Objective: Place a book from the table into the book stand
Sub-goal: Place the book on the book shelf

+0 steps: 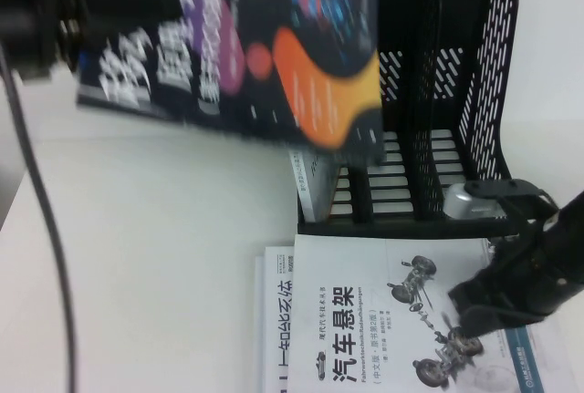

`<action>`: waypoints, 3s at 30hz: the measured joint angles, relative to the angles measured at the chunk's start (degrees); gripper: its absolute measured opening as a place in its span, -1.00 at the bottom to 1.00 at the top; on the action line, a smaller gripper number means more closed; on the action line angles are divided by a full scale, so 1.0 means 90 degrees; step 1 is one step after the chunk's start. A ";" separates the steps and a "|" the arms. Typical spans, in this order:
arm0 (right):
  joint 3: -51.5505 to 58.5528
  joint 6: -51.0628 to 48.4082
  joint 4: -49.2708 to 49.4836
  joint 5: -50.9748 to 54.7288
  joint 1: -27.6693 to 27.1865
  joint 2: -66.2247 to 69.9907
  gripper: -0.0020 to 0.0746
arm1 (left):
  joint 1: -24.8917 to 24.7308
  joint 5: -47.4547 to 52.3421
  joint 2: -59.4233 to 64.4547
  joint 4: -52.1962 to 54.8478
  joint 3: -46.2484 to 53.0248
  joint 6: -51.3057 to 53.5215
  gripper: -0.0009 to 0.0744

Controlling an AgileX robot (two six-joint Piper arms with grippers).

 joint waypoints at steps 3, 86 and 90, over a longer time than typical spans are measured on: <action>0.0022 0.0377 -0.0562 0.0101 0.0000 -0.0322 -0.95 | 0.0000 -0.0294 0.0000 0.0111 -0.0596 -0.0213 -0.68; 0.1201 0.4956 -0.6101 0.3022 0.0000 -0.7859 -0.96 | -0.2675 -0.1760 0.3378 0.4754 -0.4059 -0.3607 -0.69; 0.1201 0.4961 -0.6098 0.3022 0.0000 -0.7859 -0.96 | -0.2675 -0.1818 0.3583 0.4778 -0.4059 -0.3607 -0.69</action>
